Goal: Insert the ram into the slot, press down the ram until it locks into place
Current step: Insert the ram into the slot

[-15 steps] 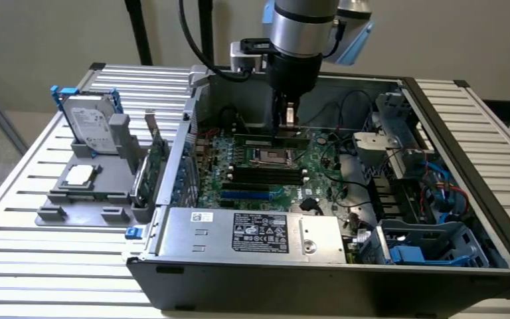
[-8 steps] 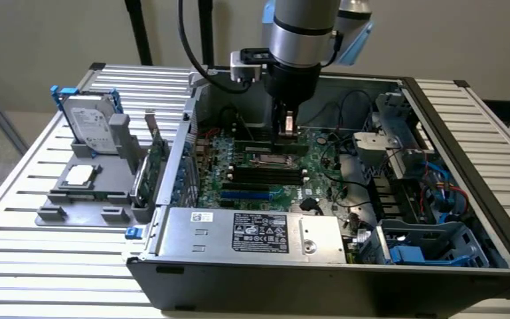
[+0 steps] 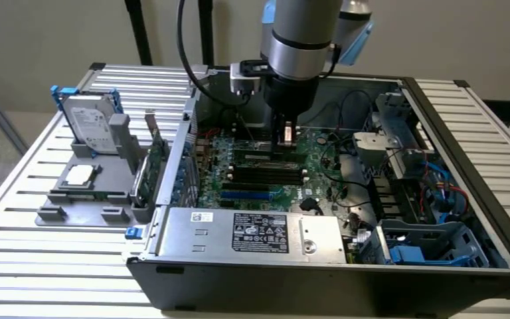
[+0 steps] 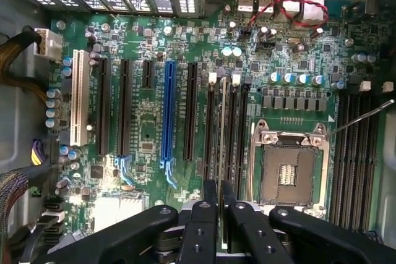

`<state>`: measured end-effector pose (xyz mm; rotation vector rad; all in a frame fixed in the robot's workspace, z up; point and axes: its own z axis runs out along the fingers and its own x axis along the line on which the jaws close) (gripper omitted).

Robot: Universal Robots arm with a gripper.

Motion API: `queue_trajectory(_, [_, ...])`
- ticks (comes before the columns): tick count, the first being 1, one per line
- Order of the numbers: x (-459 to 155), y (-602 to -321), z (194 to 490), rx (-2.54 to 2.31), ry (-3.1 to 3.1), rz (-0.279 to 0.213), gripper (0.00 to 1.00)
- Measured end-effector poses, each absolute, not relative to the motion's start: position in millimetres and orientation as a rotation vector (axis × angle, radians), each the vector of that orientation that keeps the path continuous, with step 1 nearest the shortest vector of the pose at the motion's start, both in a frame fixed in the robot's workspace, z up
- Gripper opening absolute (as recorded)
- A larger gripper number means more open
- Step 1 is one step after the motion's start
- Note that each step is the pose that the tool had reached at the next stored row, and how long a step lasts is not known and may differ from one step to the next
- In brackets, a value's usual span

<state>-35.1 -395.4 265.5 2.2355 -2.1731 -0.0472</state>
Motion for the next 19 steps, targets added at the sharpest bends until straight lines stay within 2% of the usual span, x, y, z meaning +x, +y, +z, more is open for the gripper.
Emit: queue_trajectory(19, [-35,-395,240,2.224,-2.164,-0.021,0.14])
